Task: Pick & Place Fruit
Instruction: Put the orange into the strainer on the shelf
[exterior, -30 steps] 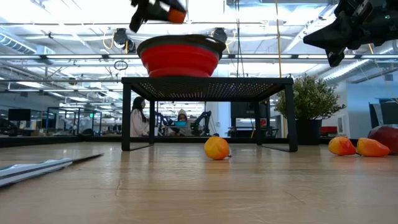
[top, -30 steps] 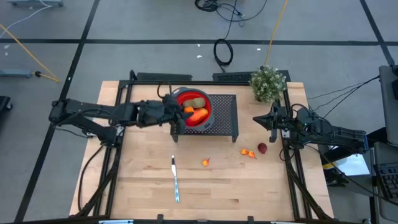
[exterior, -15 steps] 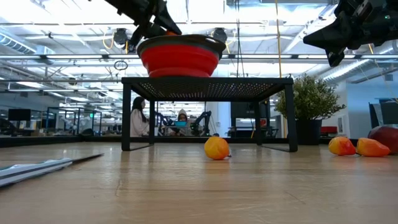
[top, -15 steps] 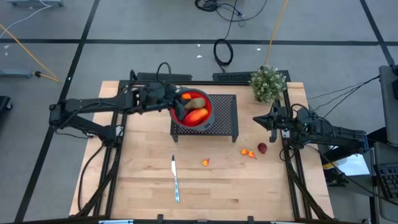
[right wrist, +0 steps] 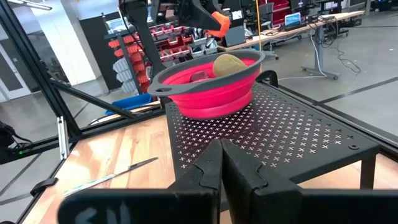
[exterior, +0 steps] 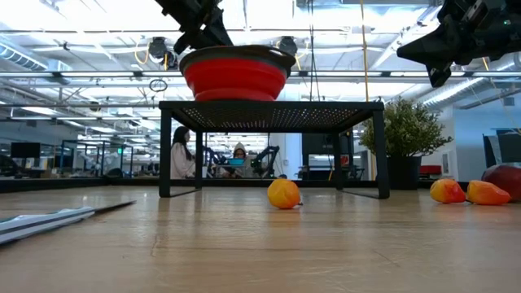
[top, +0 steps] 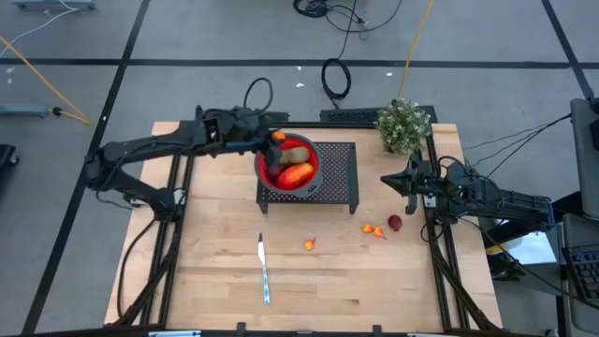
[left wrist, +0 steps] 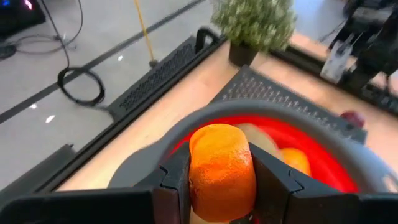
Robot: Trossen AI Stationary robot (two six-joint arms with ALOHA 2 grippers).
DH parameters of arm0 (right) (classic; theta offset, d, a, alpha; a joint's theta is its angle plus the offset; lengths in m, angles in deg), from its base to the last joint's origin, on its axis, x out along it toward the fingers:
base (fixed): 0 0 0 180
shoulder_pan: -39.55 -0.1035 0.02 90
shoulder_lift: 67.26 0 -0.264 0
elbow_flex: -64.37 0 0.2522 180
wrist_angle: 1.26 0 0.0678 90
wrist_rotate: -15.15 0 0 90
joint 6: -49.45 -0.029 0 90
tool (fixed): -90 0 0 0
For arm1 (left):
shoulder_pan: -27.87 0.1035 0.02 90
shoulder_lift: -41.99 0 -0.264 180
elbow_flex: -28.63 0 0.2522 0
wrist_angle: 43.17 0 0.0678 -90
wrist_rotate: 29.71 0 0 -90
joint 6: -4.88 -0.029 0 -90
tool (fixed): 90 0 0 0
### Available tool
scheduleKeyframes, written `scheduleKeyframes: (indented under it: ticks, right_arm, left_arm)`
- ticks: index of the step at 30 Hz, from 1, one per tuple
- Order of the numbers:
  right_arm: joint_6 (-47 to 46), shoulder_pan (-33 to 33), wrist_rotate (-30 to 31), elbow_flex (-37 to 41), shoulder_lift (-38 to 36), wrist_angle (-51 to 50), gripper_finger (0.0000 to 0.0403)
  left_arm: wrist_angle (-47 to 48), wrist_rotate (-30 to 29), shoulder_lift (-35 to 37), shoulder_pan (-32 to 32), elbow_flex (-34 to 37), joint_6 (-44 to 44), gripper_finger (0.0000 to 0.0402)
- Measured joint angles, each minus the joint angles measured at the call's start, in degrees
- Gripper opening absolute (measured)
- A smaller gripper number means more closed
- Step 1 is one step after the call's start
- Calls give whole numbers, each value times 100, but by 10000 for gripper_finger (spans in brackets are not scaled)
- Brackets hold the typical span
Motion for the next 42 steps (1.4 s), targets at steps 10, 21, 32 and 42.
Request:
scheduleKeyframes:
  ticks: [10, 21, 32, 42]
  right_arm:
    - [0, 0, 0, 0, 0, -2, 0]
    - [1, 0, 0, 0, 0, -4, 0]
    - [-1, 0, 0, 1, 0, -4, 0]
    - [-4, 0, 0, 2, -2, -2, 0]
  left_arm:
    - [560, 236, -446, 93, -295, -34, 117]
    - [944, 244, -538, 97, -299, 87, 117]
    - [1045, 247, -723, -57, -300, 325, 117]
    - [1105, 211, -824, -82, -295, 351, 117]
